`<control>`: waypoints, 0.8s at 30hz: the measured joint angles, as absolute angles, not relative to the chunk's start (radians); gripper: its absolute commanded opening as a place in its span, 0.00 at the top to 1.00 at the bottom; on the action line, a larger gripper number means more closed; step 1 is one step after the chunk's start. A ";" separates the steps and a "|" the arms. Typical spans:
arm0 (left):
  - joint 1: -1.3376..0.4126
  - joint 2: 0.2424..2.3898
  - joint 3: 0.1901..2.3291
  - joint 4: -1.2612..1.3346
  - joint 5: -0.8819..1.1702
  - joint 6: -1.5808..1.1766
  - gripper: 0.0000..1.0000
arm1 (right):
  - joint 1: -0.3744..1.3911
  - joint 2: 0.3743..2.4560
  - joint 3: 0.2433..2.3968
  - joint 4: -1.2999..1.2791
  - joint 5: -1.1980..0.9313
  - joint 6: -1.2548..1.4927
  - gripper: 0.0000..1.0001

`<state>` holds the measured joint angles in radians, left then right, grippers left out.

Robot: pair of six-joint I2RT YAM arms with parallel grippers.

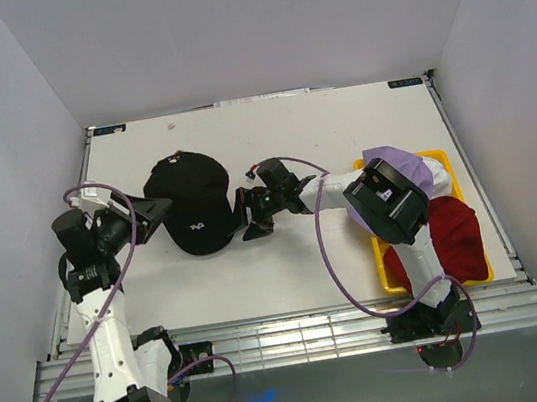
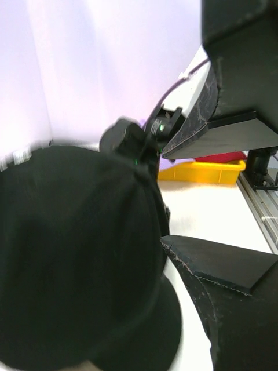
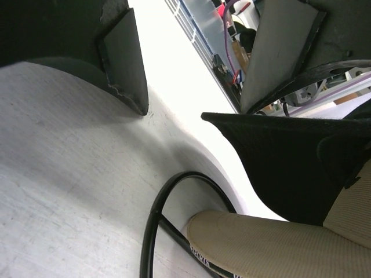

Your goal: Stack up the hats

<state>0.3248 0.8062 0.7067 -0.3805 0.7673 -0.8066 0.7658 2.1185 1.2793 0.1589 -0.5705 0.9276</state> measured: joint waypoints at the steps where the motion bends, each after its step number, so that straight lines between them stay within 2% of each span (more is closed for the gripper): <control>1: 0.325 0.811 0.718 -0.357 0.788 -0.818 0.35 | 0.765 2.118 1.279 0.157 -0.570 0.924 0.29; 10: 0.325 0.856 0.802 -0.101 0.944 -0.958 0.34 | 0.759 2.052 1.270 0.045 -0.496 0.859 0.28; 17: 0.293 0.926 0.874 0.039 0.971 -1.055 0.32 | 0.750 1.882 1.239 -0.065 -0.432 0.833 0.29; 24: -0.027 1.052 1.092 -0.054 0.749 -0.946 0.32 | 0.740 1.613 1.240 -0.170 -0.355 0.814 0.28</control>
